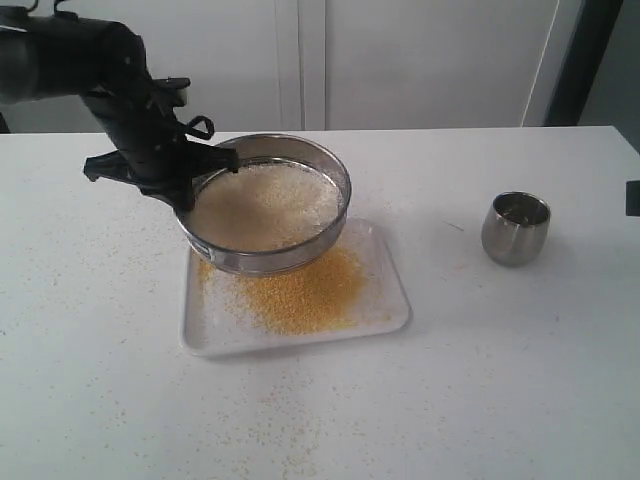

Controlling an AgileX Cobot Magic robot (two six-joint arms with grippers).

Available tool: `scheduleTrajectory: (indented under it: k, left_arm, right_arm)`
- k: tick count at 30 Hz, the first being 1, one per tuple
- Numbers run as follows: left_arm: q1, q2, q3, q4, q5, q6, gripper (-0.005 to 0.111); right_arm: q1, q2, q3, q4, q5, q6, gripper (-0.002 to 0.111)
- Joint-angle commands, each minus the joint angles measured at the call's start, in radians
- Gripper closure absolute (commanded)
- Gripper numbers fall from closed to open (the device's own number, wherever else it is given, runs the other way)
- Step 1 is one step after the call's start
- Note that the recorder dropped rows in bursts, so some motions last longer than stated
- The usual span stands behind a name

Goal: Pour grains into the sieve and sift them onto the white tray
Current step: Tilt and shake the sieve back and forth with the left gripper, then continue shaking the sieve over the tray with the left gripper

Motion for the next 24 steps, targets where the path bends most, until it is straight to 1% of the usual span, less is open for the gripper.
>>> scheduleTrajectory:
  k: [1,2,3,5,6,7,8,10,12,14,16,18,19,20,21,22,23,24]
  left_arm:
    - [-0.076,0.011,-0.015,-0.076,0.013,0.147,0.107]
    - [-0.076,0.004,-0.024,-0.038,0.019,0.144,0.107]
    - [-0.069,-0.007,-0.035,0.03,0.022,0.122,0.107]
    - [-0.038,-0.026,-0.046,0.122,0.024,0.011,0.107]
    - [-0.021,-0.028,-0.046,0.112,0.019,-0.082,0.107]
    - [-0.014,-0.026,-0.041,0.071,0.019,-0.127,0.107]
    - [-0.016,-0.015,-0.034,0.027,0.012,-0.11,0.107]
    - [-0.052,0.015,-0.017,-0.093,0.001,0.039,0.107]
    - [-0.08,0.029,-0.017,-0.136,0.014,0.123,0.107]
    - [-0.073,0.021,-0.023,-0.105,0.015,0.121,0.107]
    - [-0.03,-0.003,-0.034,-0.07,0.016,0.088,0.107]
    - [0.011,-0.011,-0.033,-0.087,0.015,0.003,0.107]
    - [0.016,-0.006,-0.03,-0.127,0.024,-0.01,0.107]
    - [-0.018,0.016,-0.008,-0.217,0.015,0.079,0.107]
    - [-0.043,0.027,-0.005,-0.241,0.013,0.151,0.107]
    - [-0.067,0.032,-0.011,-0.209,0.019,0.215,0.107]
    - [-0.064,0.021,-0.016,-0.148,0.019,0.183,0.107]
    - [-0.028,-0.005,-0.021,-0.002,0.032,0.026,0.107]
  right_arm:
    - [-0.003,-0.003,0.005,-0.002,-0.009,0.002,0.108]
    - [-0.003,-0.003,0.005,-0.002,-0.009,0.002,0.108]
    - [-0.003,-0.003,0.005,-0.002,-0.009,0.002,0.108]
    - [-0.003,-0.003,0.005,-0.002,-0.009,0.002,0.108]
    - [-0.003,-0.003,0.005,-0.002,-0.009,0.002,0.108]
    - [-0.003,-0.003,0.005,-0.002,-0.009,0.002,0.108]
    - [-0.003,-0.003,0.005,-0.002,-0.009,0.002,0.108]
    - [-0.003,-0.003,0.005,-0.002,-0.009,0.002,0.108]
    - [-0.003,-0.003,0.005,-0.002,-0.009,0.002,0.108]
    - [-0.003,-0.003,0.005,-0.002,-0.009,0.002,0.108]
    - [-0.003,-0.003,0.005,-0.002,-0.009,0.002,0.108]
    - [-0.003,-0.003,0.005,-0.002,-0.009,0.002,0.108]
    - [-0.003,-0.003,0.005,-0.002,-0.009,0.002,0.108]
    - [-0.003,-0.003,0.005,-0.002,-0.009,0.002,0.108]
    - [-0.003,-0.003,0.005,-0.002,-0.009,0.002,0.108]
    - [-0.003,-0.003,0.005,-0.002,-0.009,0.002,0.108]
    - [-0.003,-0.003,0.005,-0.002,-0.009,0.002,0.108]
    - [-0.003,-0.003,0.005,-0.002,-0.009,0.002,0.108]
